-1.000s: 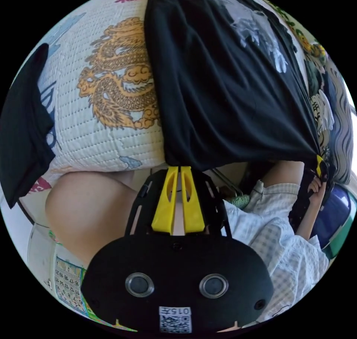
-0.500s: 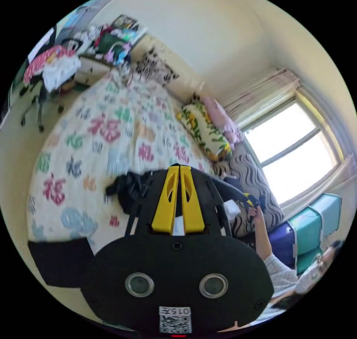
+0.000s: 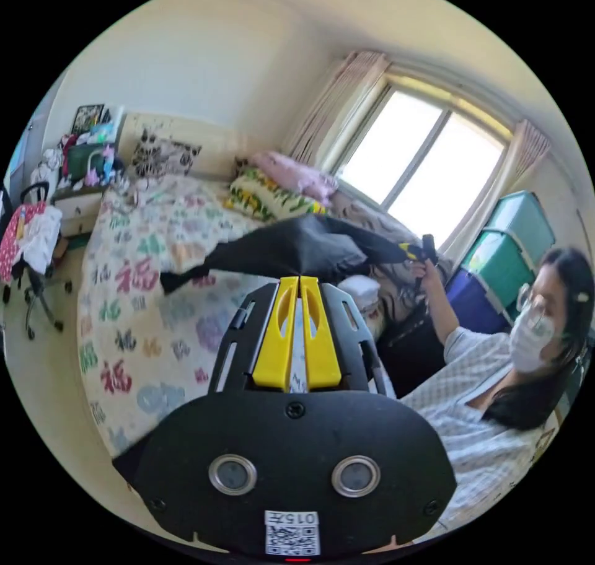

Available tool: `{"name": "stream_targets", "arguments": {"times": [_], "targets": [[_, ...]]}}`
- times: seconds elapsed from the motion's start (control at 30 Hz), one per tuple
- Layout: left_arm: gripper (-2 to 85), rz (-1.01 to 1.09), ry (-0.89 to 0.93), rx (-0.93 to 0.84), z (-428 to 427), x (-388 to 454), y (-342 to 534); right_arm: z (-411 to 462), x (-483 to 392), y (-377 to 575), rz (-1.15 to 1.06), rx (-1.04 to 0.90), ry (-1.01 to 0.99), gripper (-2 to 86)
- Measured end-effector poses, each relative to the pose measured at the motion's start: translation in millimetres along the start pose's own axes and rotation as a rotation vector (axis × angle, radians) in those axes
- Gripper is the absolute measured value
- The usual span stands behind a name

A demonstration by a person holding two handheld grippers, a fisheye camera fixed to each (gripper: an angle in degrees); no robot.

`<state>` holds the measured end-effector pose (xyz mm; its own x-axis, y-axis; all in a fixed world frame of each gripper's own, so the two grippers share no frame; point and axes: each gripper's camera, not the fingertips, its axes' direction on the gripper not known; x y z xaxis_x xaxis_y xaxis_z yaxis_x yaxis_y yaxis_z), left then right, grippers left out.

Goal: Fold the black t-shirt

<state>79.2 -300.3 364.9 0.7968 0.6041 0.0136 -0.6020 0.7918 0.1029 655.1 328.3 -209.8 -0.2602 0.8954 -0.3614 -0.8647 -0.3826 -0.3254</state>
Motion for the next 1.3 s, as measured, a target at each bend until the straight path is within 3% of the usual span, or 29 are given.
{"name": "stream_targets", "arguments": {"times": [0.1,0.27,0.43,0.6,0.87,1.07,1.17,1.23,1.3], "targets": [[-0.8,-0.153,-0.043,-0.199,74.9,-23.6,92.4,14.2,17.7,73.2,0.141,-0.119,0.046,-0.3],[-0.7,-0.401,-0.070,-0.481,182.9,-53.8,215.3,50.6,88.4,208.8,0.596,-0.342,0.195,-0.2],[-0.7,-0.376,-0.297,-0.727,235.9,-34.5,263.1,104.3,84.8,239.5,0.626,-0.668,0.360,0.0],[0.1,-0.349,-0.289,-0.741,260.4,-14.0,269.7,135.4,55.3,212.5,0.528,-0.791,0.429,0.8],[6.7,-0.295,-0.277,-0.661,322.4,-2.9,245.5,87.7,37.6,117.9,0.590,-0.512,0.474,0.6],[2.8,-0.345,-0.242,-0.782,385.2,-16.5,293.8,119.3,18.4,32.3,0.499,-0.519,0.417,0.2],[2.0,-0.313,-0.168,-0.948,392.7,-12.0,318.2,160.6,7.8,-24.7,0.398,-0.596,0.386,0.2],[2.3,-0.303,-0.140,-0.937,383.8,-14.4,325.8,186.7,3.3,-61.9,0.336,-0.630,0.373,0.3],[3.8,-0.351,-0.129,-0.783,355.9,-35.4,316.5,213.3,1.4,-103.2,0.280,-0.645,0.341,0.6]]}}
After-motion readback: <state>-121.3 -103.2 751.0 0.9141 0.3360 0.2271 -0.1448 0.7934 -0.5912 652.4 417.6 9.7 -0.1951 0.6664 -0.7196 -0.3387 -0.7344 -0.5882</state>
